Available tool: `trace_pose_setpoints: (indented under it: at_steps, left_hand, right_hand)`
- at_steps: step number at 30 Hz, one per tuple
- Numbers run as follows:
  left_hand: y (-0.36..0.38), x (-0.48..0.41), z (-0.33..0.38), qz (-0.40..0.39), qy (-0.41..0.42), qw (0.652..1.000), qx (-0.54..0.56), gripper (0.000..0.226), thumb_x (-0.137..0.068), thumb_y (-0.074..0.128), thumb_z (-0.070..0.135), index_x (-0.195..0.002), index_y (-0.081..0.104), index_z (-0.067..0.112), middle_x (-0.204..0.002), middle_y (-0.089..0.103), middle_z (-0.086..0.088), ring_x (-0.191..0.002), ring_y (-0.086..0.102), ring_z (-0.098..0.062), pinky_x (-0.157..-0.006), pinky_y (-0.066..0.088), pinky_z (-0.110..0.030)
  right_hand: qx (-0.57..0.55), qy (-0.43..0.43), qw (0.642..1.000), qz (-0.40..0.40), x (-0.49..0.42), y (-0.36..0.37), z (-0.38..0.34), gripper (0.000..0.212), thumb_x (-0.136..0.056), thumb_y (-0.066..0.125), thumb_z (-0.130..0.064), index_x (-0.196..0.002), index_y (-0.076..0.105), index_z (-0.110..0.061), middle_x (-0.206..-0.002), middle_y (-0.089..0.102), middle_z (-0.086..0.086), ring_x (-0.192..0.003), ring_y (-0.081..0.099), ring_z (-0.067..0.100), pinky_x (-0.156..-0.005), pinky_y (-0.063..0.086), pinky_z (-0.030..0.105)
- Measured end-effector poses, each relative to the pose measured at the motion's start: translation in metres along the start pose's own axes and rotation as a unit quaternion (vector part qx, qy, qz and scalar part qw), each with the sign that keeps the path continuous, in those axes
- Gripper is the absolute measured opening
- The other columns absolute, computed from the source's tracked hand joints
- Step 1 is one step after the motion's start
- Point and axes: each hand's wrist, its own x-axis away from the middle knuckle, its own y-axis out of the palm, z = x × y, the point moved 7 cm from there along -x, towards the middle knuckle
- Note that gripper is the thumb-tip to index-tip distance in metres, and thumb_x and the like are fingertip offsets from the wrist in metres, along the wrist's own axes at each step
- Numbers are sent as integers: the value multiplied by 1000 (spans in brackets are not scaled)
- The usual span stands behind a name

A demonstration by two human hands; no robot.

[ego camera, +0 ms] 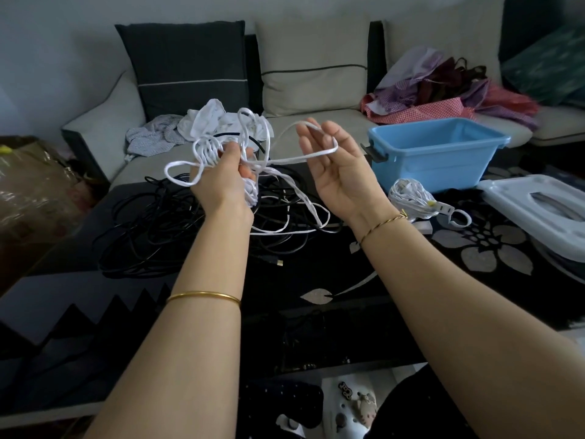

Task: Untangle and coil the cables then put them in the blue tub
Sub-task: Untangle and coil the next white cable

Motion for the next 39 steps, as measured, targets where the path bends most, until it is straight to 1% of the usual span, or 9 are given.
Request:
trace_pose_setpoints:
  at_steps: [4, 8, 12, 16, 20, 24, 32, 35, 39]
  left_hand:
    - [-1, -1, -5, 10, -4, 1000, -28, 31, -91, 61, 11, -111, 60, -13, -63, 60, -2, -33, 45, -2, -37, 38, -16]
    - [-2, 4, -11, 11, -30, 998, -50, 16, -90, 64, 12, -96, 61, -2, -62, 56, -3, -35, 45, -4, -38, 41, -16]
    - [0, 6, -15, 12, -53, 998, 29, 19, -89, 64, 3, -106, 59, -4, -75, 58, -10, -37, 49, -5, -43, 46, -15]
    - [-1, 5, -17, 31, -46, 998, 5, 37, -87, 67, 7, -119, 57, -9, -84, 61, -12, -39, 50, -4, -46, 47, -13]
    - [-7, 0, -12, 41, -8, 998, -35, 35, -86, 70, 11, -114, 59, -6, -76, 60, -7, -43, 52, -3, -45, 46, -14]
    - [-5, 1, -13, 4, -19, 998, -53, 32, -88, 68, 13, -113, 60, -4, -74, 60, -5, -41, 53, -2, -43, 45, -13]
    - [11, 8, -26, -92, -120, 986, -74, 13, -86, 68, 7, -76, 60, 10, -57, 65, 0, -49, 61, -3, -55, 49, -17]
    - [12, 9, -35, -102, -133, 979, -120, 19, -87, 68, 10, -70, 59, 11, -49, 64, 1, -51, 56, -10, -54, 42, -21]
    - [13, 10, -42, -92, -139, 978, -127, 21, -86, 69, 10, -68, 59, 10, -48, 64, 1, -46, 59, -7, -55, 45, -21]
  right_hand:
    - [-34, -35, 999, 4, -3, 11, -9, 20, -92, 45, 10, -83, 60, -1, -93, 68, 15, -84, 69, 25, -80, 57, 31]
    - [211, -162, 962, 54, 0, 17, -41, 24, -88, 52, 13, -82, 63, -7, -92, 68, 2, -97, 64, 16, -91, 53, 29]
    - [594, -354, 715, 103, 29, 51, -80, 23, -85, 56, -1, -84, 70, -19, -83, 61, -8, -82, 58, 4, -75, 48, 21]
    - [778, -266, 551, 141, 42, 63, -80, 22, -85, 51, -22, -87, 73, -24, -88, 62, -3, -83, 55, 17, -62, 40, 31]
    - [801, -149, 573, 91, 38, 61, -71, 29, -87, 52, -39, -86, 68, -15, -74, 61, 0, -77, 56, 19, -58, 36, 29]
    - [846, -55, 524, 78, 25, 33, -63, 23, -89, 54, -32, -84, 67, -13, -66, 52, -4, -76, 53, 21, -52, 34, 26]
    - [820, 37, 567, 65, 9, -31, -36, 21, -92, 50, -13, -94, 71, -13, -84, 64, 5, -83, 58, 23, -78, 48, 35]
    - [838, -78, 534, 74, 8, -18, -39, 27, -86, 54, -10, -109, 68, -17, -108, 60, 5, -102, 56, 24, -89, 47, 33]
    - [803, -247, 542, -18, 21, 34, -34, 11, -83, 62, -18, -87, 72, -17, -88, 54, -6, -84, 52, 14, -70, 42, 23]
